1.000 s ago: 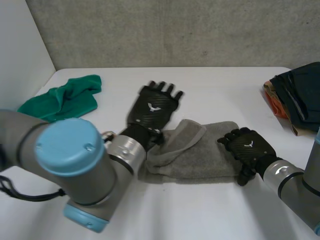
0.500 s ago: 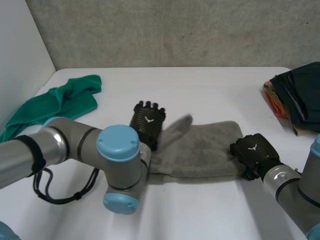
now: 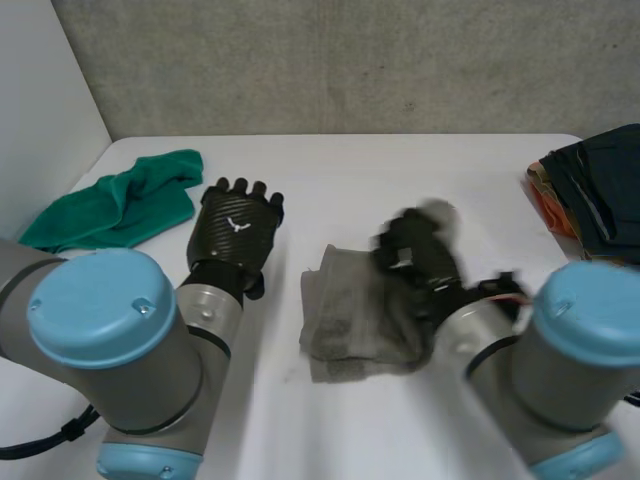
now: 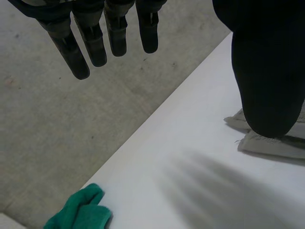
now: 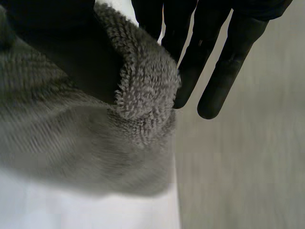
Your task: Fold the laundry.
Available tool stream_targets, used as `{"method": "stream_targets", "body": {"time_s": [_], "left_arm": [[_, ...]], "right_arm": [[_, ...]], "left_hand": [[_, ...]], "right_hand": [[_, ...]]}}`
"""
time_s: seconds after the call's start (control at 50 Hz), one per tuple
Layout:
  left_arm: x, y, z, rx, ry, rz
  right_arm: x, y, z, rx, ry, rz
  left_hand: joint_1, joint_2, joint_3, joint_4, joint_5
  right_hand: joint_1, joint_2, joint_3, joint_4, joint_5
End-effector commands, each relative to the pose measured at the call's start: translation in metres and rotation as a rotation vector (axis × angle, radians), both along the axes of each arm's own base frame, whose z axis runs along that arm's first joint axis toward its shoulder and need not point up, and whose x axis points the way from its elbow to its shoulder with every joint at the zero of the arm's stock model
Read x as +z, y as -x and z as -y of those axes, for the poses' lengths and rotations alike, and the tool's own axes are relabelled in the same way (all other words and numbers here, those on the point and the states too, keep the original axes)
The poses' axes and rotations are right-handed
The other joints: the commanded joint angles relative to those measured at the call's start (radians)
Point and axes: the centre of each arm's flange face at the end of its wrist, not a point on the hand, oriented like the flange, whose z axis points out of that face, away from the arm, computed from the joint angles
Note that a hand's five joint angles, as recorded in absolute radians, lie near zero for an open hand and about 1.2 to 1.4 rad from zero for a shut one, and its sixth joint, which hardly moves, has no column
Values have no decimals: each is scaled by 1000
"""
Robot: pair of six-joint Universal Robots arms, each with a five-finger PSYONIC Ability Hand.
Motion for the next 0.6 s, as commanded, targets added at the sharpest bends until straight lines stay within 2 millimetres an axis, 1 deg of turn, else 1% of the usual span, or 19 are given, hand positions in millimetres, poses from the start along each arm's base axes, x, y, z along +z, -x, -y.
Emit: {"method": "stream_targets", "body": {"time_s": [0.02,0.04,0.06,0.08,0.12,0.14,0.2,0.22,0.24,0.28,0.3,0.32,0.34,0.4,0.48,0.52,0.56,0.58,0.6], "left_arm": [[-4,-8,9,29,-17,-13],[-3,-7,9,28,-18,-22],[-3,-7,10,28,-17,-29],[-2,-6,11,27,-16,-35],[1,-4,14,27,-8,-61],[4,-2,15,25,-3,-72],[14,6,21,15,16,-134],[15,9,22,13,15,-151],[16,11,24,7,16,-167],[21,21,25,-30,9,-222],[21,25,23,-52,1,-237],[22,29,22,-72,-9,-253],[22,37,17,-120,-28,-286],[19,47,10,-172,-66,-317],[11,56,-1,-197,-140,-320],[-1,58,-2,-191,-195,-294],[-12,59,-4,-181,-236,-267],[-23,58,-5,-159,-277,-233],[-28,58,-7,-152,-294,-216]], "right_arm": [[-45,-37,-49,308,-100,-41],[-45,-36,-48,299,-107,-39],[-42,-35,-46,274,-113,-26],[-40,-35,-45,257,-120,-12],[-33,-34,-39,205,-142,28],[-22,-30,-30,134,-169,92],[5,-17,-12,30,-243,255],[21,-7,-2,-26,-314,376],[29,-2,1,-43,-350,438],[41,6,5,-68,-435,542],[49,12,7,-90,-529,622],[52,15,8,-106,-573,651],[53,19,10,-126,-612,671],[53,32,25,-215,-713,696],[36,32,35,-263,-813,630],[30,29,39,-270,-848,604],[22,24,48,-281,-883,577],[19,23,52,-289,-901,569],[16,22,54,-290,-912,561]], "left_hand": [[-29,-15,-16,-14,-6],[-29,-15,-16,-14,-6],[-29,-15,-16,-14,-6],[-29,-15,-16,-14,-6],[-29,-15,-16,-14,-6],[-32,-18,-19,-17,-9],[-44,-30,-30,-29,-21],[-47,-33,-33,-32,-24],[-47,-33,-33,-32,-24],[-47,-33,-33,-32,-24],[-44,-30,-30,-29,-21],[-41,-27,-27,-26,-18],[-32,-18,-19,-17,-9],[-23,-9,-10,-8,0],[-11,3,2,3,11],[9,23,22,24,32],[12,26,25,27,35],[21,35,34,36,44],[21,35,34,36,44]], "right_hand": [[124,13,-33,-47,-1],[-127,-239,-284,-298,-253],[-606,-718,-763,-778,-732],[-826,-938,-983,-997,-952],[-854,-965,-1011,-1025,-979],[-854,-965,-1011,-1025,-979],[-854,-965,-1011,-1025,-979],[-854,-965,-1011,-1025,-979],[-854,-965,-1011,-1025,-979],[-854,-965,-1011,-1025,-979],[-854,-965,-1011,-1025,-979],[-854,-965,-1011,-1025,-979],[-854,-965,-1011,-1025,-979],[-854,-965,-1011,-1025,-979],[-854,-965,-1011,-1025,-979],[-854,-965,-1011,-1025,-979],[-854,-965,-1011,-1025,-979],[-854,-965,-1011,-1025,-979],[-854,-965,-1011,-1025,-979]]}}
